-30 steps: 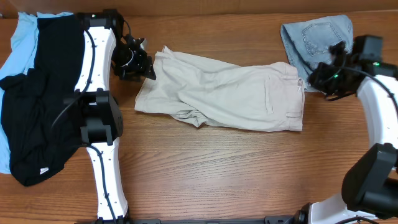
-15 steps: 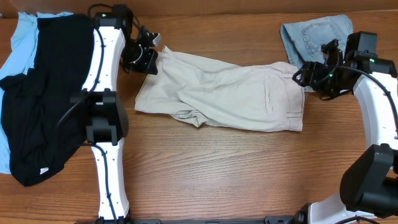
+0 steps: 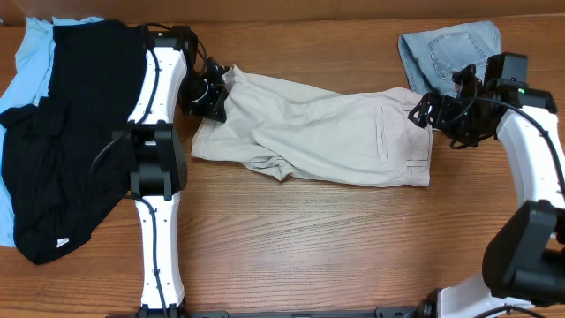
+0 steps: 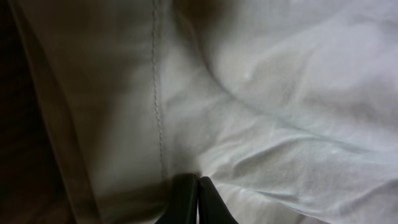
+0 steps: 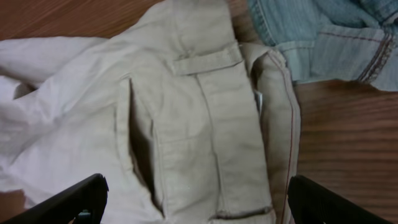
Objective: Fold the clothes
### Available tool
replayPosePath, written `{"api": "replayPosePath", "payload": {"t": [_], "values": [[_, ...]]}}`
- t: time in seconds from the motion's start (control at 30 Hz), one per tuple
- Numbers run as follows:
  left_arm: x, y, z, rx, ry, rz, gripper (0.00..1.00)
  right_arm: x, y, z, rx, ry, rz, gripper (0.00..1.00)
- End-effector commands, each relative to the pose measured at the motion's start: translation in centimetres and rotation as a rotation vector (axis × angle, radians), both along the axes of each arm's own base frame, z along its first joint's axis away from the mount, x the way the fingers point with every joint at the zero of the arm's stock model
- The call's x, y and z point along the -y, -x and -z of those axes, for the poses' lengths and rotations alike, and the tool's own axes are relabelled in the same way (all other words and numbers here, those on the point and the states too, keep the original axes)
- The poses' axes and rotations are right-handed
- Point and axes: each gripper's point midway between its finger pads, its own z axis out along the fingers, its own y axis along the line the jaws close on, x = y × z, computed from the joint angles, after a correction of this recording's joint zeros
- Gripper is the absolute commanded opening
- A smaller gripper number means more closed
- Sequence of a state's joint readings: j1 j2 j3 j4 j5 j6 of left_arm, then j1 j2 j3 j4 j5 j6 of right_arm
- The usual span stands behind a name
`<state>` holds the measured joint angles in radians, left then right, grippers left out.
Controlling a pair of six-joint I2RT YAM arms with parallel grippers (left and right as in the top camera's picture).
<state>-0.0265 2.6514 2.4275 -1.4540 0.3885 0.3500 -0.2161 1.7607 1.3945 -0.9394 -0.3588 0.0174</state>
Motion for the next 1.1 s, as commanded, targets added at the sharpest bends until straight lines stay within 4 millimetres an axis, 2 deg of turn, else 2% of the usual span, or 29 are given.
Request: {"api": "replayPosePath", "payload": {"t": [0.0, 0.23, 0.53, 0.67, 0.8, 0.9, 1.0, 1.03, 1.07], "values": [[-0.3, -0.1, 0.4, -0.006, -0.022, -0.020, 0.04, 0.5, 0.0, 3.4, -0.056, 0.008, 0.022, 0.96], [-0.5, 0.1, 0.5, -0.022, -0.039, -0.044, 0.04, 1.0, -0.1, 8.1, -0.143, 0.013, 0.034, 0.91], [-0.5, 0.3, 0.4, -0.032, -0.039, -0.044, 0.04, 2.0, 0.7, 12.3, -0.248, 0.057, 0.064, 0.90], [-0.5, 0.4, 0.4, -0.036, -0.040, -0.044, 0.04, 2.0, 1.3, 13.7, -0.290, 0.064, 0.064, 0.86], [-0.5, 0.4, 0.4, -0.035, -0.039, -0.043, 0.04, 1.9, 1.6, 13.9, -0.305, 0.056, 0.062, 0.79], [-0.5, 0.4, 0.4, -0.036, -0.040, -0.044, 0.04, 0.9, 1.7, 13.7, -0.308, 0.004, 0.051, 0.59], [-0.5, 0.4, 0.4, -0.040, -0.041, -0.054, 0.04, -0.3, 1.6, 13.2, -0.301, -0.074, 0.037, 0.21], [-0.5, 0.4, 0.4, -0.040, -0.040, -0.054, 0.04, -0.7, 1.6, 13.1, -0.297, -0.097, 0.032, 0.11], [-0.5, 0.4, 0.4, -0.040, -0.041, -0.055, 0.04, -1.1, 1.5, 12.9, -0.292, -0.124, 0.028, 0.06]]}}
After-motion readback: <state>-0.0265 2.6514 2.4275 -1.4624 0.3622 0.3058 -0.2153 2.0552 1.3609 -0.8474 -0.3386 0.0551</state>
